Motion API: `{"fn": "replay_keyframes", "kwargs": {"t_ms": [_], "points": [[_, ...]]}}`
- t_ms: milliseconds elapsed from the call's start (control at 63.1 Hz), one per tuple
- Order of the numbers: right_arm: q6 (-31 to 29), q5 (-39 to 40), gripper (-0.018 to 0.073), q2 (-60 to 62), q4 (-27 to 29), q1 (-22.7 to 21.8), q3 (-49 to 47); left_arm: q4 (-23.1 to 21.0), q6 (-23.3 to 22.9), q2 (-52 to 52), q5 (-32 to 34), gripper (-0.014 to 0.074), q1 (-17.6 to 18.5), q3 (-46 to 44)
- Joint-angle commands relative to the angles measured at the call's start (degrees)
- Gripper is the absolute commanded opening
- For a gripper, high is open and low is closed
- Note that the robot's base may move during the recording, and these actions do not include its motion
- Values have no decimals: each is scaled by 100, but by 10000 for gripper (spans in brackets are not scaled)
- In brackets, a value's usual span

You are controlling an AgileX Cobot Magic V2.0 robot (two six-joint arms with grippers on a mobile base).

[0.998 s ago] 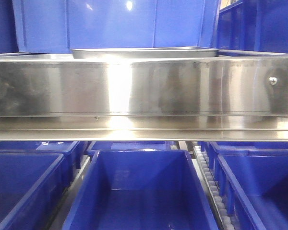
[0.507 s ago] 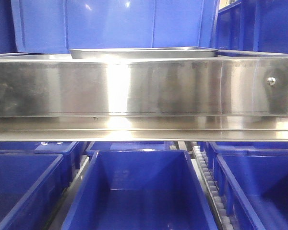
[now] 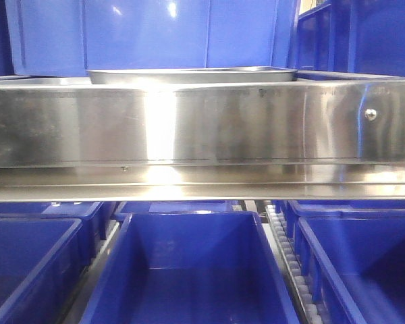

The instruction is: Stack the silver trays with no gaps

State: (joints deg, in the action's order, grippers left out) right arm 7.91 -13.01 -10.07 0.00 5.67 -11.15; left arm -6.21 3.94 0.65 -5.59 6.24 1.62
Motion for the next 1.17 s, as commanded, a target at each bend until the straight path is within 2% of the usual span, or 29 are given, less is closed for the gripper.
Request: {"fn": "replay_keyframes", "kwargs": {"t_ms": [0,253,301,1157], "points": [[-128,812,49,275,70,-345,205,-53,1,190,559,-48,-4,-15],[-132,1746,49,1139,70,-511,1315,-53,1,190,559,-48,-4,-15],[-132,1526,49,1186,63,-511,1282,-53,1,190,559,-48,-4,-15],[-132,1525,49,1176,59,-518,1282,-53,1,190,559,-48,-4,-15]]}}
